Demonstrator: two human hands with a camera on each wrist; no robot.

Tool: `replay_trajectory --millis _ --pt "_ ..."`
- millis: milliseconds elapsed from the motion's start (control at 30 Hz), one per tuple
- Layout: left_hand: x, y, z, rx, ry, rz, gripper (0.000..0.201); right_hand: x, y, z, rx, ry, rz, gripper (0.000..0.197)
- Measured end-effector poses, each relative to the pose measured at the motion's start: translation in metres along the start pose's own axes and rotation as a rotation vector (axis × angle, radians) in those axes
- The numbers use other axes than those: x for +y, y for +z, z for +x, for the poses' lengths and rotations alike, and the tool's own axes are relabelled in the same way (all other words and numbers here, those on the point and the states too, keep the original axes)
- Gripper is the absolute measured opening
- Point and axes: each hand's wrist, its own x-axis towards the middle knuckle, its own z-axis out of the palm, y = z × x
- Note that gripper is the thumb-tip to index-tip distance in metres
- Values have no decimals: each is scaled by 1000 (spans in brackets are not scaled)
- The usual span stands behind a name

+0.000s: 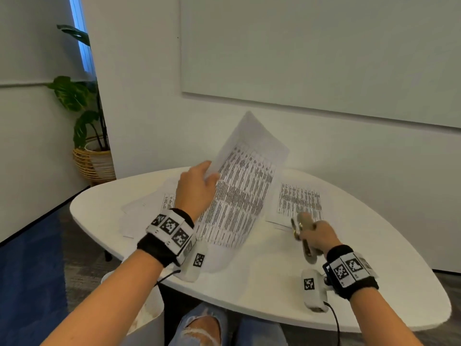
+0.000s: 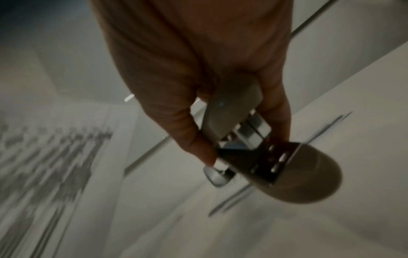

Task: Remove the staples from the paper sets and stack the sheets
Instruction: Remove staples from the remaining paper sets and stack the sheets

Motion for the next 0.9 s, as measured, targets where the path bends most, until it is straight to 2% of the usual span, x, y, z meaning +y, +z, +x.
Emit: replay_trajectory --millis 100,200,300,367,400,433,500,567,667,767,900 --pt "3 -4 9 58 33 -151 17 5 18 4 -159 -81 -313 38" --pt "5 -2 15 61 8 -239 8 1 25 3 -212 -190 -396 40" --pt "8 -1 21 49 -31 -358 10 -11 19 1 -172 -378 -146 69" --pt "11 1 24 25 -37 -431 4 -26 10 -4 -251 -466 112 94" --pt "12 2 26 19 -39 -470 2 -31 7 -6 -318 -489 203 98" --pt "14 4 28 13 -47 -508 2 -36 5 -9 -394 -512 259 95" --pt "16 6 32 26 -60 -567 5 -40 4 -10 -500 -546 321 63" --pt "14 9 38 78 -79 -602 7 -41 3 -10 -450 -523 419 26" --pt "0 14 48 115 -144 -583 12 -43 -5 -1 -290 -444 589 16" --pt "-22 23 45 -51 -269 -473 29 -39 -16 21 24 -407 527 14" --pt "-65 23 16 -284 -280 -114 35 -16 -31 69 243 -228 518 18"
